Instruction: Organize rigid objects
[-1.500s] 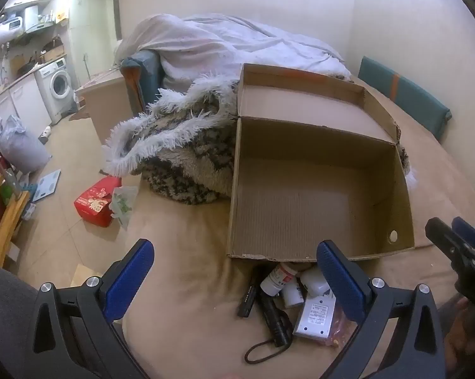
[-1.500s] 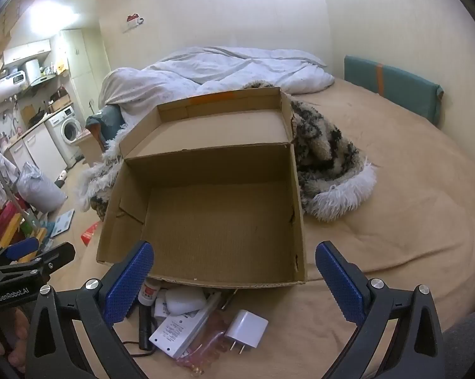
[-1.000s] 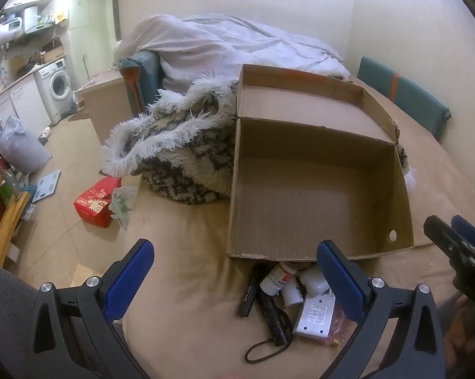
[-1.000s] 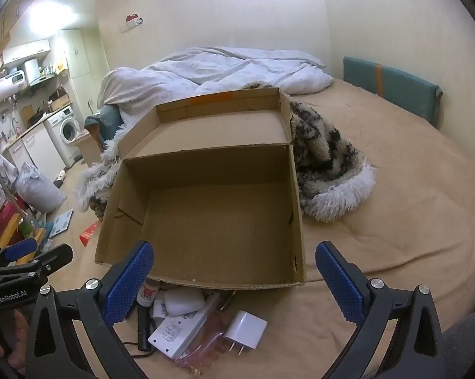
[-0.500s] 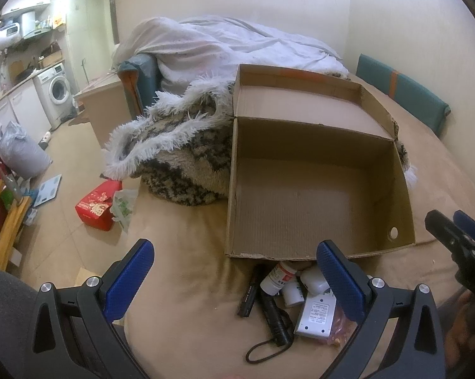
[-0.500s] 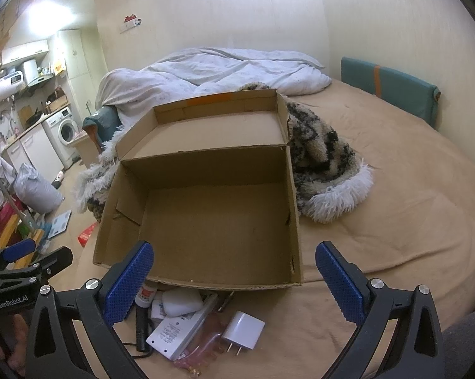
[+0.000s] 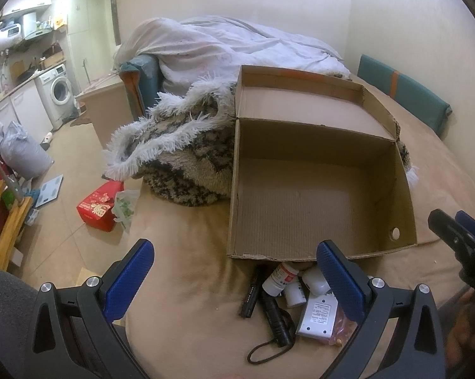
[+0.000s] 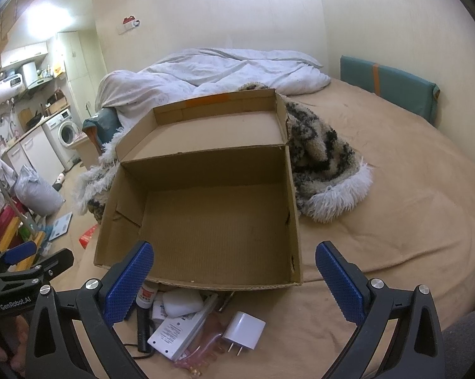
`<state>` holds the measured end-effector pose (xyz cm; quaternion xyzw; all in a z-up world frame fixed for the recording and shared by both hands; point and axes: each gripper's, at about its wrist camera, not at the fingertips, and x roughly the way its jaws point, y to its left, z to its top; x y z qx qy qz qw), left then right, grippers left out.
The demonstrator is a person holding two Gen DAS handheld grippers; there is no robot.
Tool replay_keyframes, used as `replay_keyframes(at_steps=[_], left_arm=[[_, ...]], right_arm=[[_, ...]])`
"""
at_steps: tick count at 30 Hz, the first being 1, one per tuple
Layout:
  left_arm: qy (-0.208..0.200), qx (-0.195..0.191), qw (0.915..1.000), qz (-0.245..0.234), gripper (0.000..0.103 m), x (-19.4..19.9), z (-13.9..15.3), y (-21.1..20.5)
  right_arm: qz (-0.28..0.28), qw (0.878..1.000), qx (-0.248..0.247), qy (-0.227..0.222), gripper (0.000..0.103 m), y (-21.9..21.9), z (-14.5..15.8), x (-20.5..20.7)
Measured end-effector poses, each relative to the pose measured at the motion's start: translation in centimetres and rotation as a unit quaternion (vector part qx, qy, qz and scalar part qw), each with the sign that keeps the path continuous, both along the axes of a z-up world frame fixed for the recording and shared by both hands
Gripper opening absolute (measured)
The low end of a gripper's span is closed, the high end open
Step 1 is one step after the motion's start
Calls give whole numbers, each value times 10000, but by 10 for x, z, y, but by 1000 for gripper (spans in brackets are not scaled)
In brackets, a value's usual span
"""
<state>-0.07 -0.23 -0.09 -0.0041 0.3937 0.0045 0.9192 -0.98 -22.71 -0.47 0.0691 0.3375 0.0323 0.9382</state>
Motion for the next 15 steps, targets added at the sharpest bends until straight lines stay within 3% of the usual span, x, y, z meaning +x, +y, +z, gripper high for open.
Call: replay_keyframes(at_steps=[15], left_arm=[[0,4,10000,-1,103,0,0,0]], right_arm=[[-1,10000,18,8,103,-1,1,0]])
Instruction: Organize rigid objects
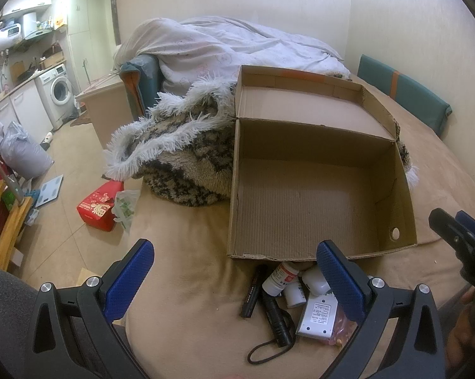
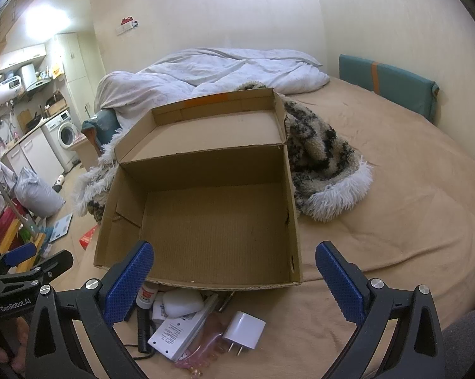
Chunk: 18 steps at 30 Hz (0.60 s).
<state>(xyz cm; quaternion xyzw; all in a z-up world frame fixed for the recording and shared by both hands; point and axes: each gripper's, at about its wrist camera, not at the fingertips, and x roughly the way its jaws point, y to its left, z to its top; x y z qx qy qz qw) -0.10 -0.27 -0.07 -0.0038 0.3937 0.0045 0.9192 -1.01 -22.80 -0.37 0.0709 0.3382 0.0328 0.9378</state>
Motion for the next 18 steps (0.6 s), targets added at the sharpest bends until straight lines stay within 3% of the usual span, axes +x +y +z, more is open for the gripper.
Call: replay_keyframes(at_steps=[18], left_arm=[[-15,15,10000,0,103,0,-1,3]], right_arm=[[-15,10000,-33,23,103,1,2,-2]])
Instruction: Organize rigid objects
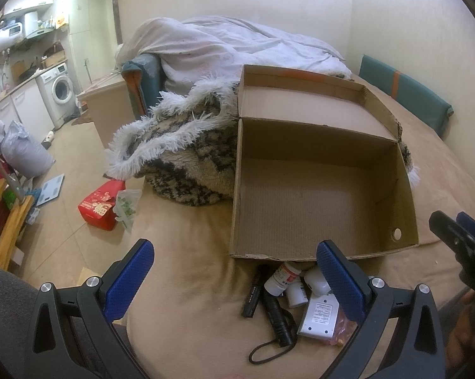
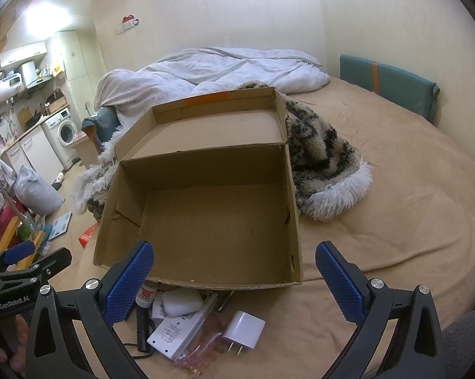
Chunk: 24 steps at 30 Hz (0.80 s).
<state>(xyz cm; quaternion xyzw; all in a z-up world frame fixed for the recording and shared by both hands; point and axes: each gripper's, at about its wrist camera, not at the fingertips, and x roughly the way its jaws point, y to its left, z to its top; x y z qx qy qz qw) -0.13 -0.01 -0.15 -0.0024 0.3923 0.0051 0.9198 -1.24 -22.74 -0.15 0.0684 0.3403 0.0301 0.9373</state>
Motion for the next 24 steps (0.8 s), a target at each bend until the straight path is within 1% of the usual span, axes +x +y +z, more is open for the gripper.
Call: replay_keyframes(at_steps=[24], left_arm=[[8,5,10000,6,103,0,2,-2]], right_arm=[[49,10000,-75,12,103,5,-2,1]])
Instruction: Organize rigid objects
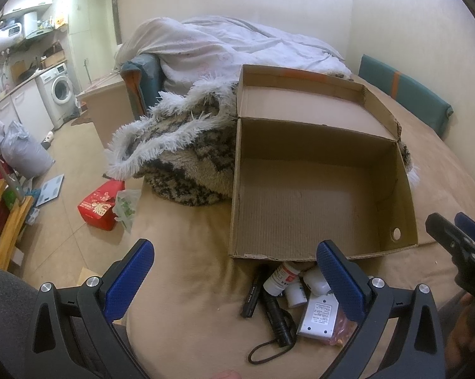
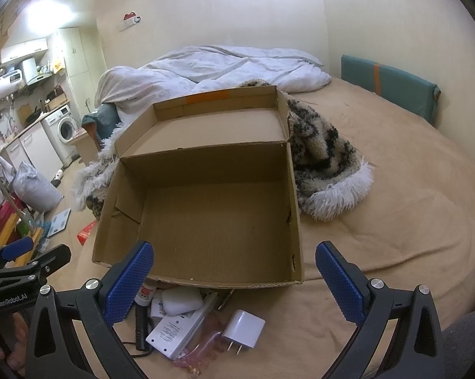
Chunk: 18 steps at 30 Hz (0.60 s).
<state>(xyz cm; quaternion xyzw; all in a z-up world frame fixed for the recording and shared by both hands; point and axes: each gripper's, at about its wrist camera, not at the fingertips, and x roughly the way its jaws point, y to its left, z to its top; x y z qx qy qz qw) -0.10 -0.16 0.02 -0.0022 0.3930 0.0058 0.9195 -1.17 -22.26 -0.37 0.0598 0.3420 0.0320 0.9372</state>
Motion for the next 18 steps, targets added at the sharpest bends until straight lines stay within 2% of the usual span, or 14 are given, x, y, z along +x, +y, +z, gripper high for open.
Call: replay_keyframes(at_steps=[11,15,18], left_arm=[[228,-13,9996,176,103,7,-6,7],[503,-47,9977,460,103,17,-13,23],[822,111,9947,602,103,25,-23,29]], right_arm=[[-58,9998,92,174,103,-5,-4,1],[-81,9977,370,570,103,-17,-13,8],[-59,9939,543,956,103,-24,-23,15]])
